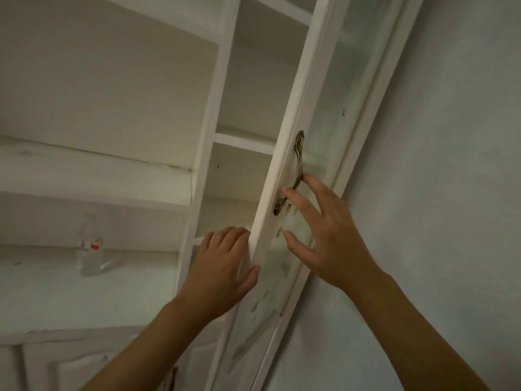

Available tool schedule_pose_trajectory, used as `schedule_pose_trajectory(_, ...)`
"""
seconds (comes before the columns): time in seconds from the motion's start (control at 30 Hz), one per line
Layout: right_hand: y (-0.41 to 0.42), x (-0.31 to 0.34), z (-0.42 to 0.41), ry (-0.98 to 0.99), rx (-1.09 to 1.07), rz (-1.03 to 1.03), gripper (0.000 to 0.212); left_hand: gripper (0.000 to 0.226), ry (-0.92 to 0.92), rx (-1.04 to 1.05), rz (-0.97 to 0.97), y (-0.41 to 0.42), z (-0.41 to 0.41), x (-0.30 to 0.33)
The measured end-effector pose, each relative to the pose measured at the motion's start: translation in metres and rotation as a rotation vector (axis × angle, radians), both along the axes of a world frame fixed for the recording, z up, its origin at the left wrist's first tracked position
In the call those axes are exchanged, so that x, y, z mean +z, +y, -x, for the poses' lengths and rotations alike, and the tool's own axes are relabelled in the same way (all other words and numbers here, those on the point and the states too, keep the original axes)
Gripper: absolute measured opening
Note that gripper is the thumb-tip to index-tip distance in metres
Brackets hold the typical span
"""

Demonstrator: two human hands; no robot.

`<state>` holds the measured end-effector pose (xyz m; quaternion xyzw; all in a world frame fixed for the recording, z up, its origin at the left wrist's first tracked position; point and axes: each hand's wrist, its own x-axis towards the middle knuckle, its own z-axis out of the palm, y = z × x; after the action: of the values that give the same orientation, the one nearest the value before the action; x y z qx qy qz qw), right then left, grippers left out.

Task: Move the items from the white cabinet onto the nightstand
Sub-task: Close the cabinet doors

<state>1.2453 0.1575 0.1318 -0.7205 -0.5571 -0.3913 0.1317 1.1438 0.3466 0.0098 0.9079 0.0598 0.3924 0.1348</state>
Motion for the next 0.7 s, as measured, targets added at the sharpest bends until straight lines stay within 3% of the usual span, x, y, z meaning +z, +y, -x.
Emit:
schedule_pose_trajectory(0.17,0.048,0.005,-0.022,-0.100,0.049,0.029,0.069,0.062,0.012,0.068,-0.009,0.044,-0.002,0.000)
schedule_pose_trajectory(0.43,0.112,-0.006,-0.051,-0.091,0.041,0.051,0.088,0.063,0.042,0.093,-0.058,0.110,-0.013,0.002)
schedule_pose_trajectory(0.7,0.154,-0.014,-0.065,-0.070,0.021,0.005,0.093,0.090,0.139,0.142,-0.020,0.161,-0.030,0.005)
